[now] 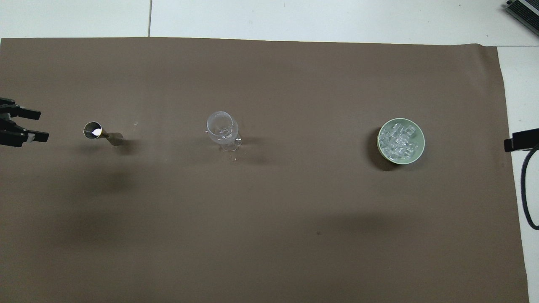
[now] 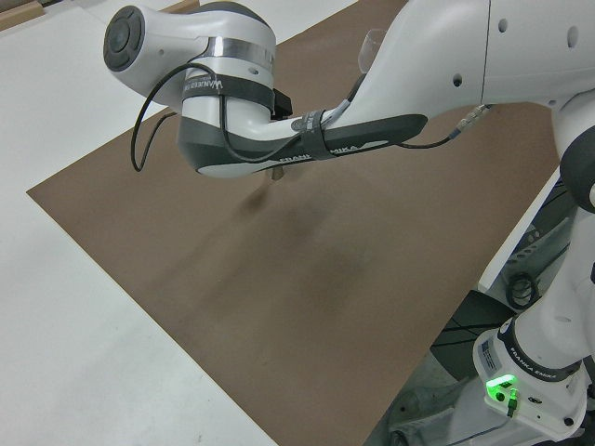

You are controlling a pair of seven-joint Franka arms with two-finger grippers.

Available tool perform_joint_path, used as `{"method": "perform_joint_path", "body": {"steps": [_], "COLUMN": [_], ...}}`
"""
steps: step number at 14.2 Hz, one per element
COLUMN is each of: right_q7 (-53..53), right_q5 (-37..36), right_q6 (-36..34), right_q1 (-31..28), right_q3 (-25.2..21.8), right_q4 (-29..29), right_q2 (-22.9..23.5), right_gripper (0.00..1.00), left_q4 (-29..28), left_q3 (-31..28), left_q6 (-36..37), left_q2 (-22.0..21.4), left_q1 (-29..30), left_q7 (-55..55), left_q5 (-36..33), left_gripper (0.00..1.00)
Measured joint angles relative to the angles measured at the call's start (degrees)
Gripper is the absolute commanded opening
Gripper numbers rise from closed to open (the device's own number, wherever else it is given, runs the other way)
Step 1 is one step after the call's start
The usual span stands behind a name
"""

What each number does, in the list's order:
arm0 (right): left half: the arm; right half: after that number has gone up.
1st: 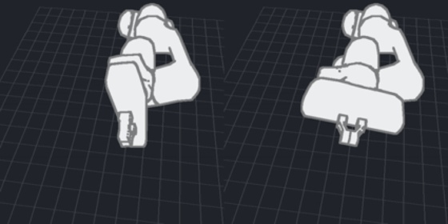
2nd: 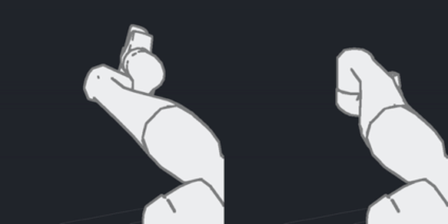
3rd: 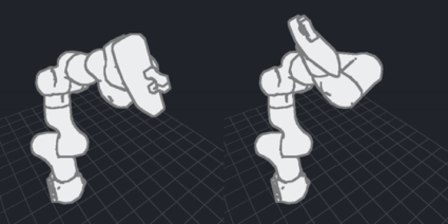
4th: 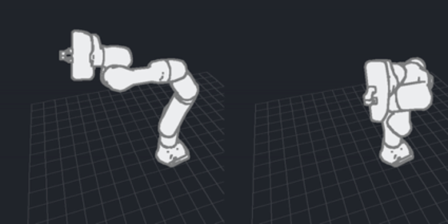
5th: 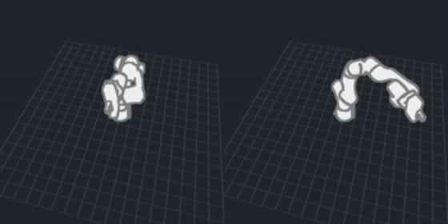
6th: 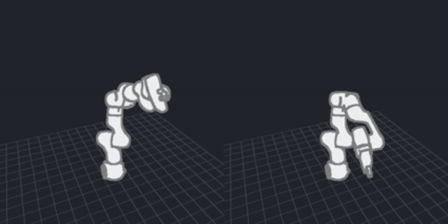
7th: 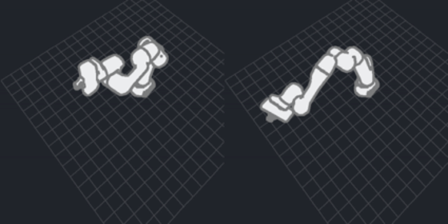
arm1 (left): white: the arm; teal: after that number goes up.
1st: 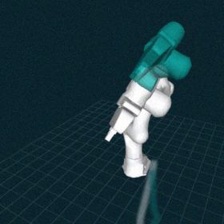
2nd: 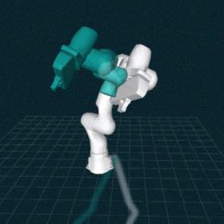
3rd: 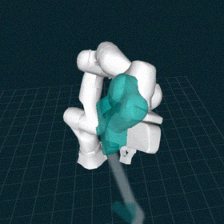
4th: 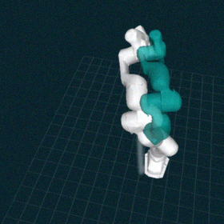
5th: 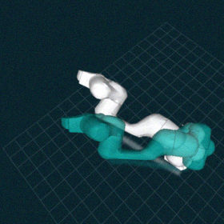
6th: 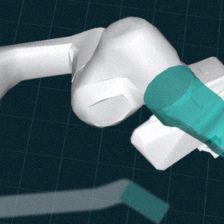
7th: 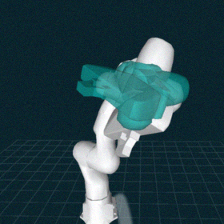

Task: Pour wine and add ice with both arms
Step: 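Reach the left gripper to the small metal jigger and grasp it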

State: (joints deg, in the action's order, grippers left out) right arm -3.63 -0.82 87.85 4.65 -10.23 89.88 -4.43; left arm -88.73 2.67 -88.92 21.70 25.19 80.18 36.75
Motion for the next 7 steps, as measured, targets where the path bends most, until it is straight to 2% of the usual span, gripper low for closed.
{"method": "perform_joint_path", "body": {"steps": [7], "right_q7": [0.0], "right_q5": [0.0], "right_q6": [0.0], "right_q1": [0.0], "right_q3": [0.0], "right_q4": [0.0], "right_q2": [0.0], "right_gripper": [1.00], "left_q4": [-0.2], "left_q3": [0.3], "left_q6": [0.7], "left_q2": [13.7], "left_q1": [3.8], "left_q7": [31.0], "left_q5": [15.6], "left_gripper": [1.00]}}
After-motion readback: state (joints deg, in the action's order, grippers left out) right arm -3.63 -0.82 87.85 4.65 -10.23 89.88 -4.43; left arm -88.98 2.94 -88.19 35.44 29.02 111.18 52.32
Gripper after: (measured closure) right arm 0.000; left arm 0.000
